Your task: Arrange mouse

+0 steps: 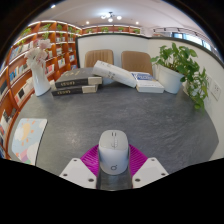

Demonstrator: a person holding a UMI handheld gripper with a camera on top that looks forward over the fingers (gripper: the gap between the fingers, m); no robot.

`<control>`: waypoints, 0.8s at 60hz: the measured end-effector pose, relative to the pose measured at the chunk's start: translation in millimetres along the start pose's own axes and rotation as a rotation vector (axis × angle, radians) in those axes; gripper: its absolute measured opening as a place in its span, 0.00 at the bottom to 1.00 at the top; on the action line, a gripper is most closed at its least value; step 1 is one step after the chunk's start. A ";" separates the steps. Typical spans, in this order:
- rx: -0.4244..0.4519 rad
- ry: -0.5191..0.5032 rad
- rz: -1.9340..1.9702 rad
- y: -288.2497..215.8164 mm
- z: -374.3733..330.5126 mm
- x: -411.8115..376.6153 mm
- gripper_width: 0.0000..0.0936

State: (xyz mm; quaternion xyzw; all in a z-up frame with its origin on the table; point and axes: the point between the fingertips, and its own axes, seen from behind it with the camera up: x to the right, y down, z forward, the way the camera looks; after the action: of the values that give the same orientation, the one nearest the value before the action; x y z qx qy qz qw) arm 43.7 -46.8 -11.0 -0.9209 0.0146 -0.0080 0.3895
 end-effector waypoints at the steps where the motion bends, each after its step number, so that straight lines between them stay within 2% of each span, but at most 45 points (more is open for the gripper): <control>1: -0.008 -0.001 -0.003 -0.3 -0.2 0.0 0.38; 2: -0.017 -0.003 -0.009 -1.3 -0.8 -0.5 0.42; 3: -0.024 -0.004 -0.013 -2.8 -1.7 -0.4 0.35; 9: -0.027 -0.001 -0.014 -26.6 -11.7 0.2 0.35; 21: 0.162 -0.002 -0.032 -155.3 -56.5 -39.6 0.35; 27: 0.265 -0.015 -0.026 -215.4 -89.5 -93.6 0.35; 32: 0.327 -0.040 -0.025 -243.4 -112.4 -149.6 0.35; 38: 0.357 -0.066 -0.042 -247.6 -123.3 -218.9 0.35; 48: 0.279 -0.109 -0.074 -195.1 -97.6 -315.3 0.35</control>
State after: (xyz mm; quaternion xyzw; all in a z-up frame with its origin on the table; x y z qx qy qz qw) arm -270.0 29.5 195.9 -0.8568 -0.0419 0.0258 0.5134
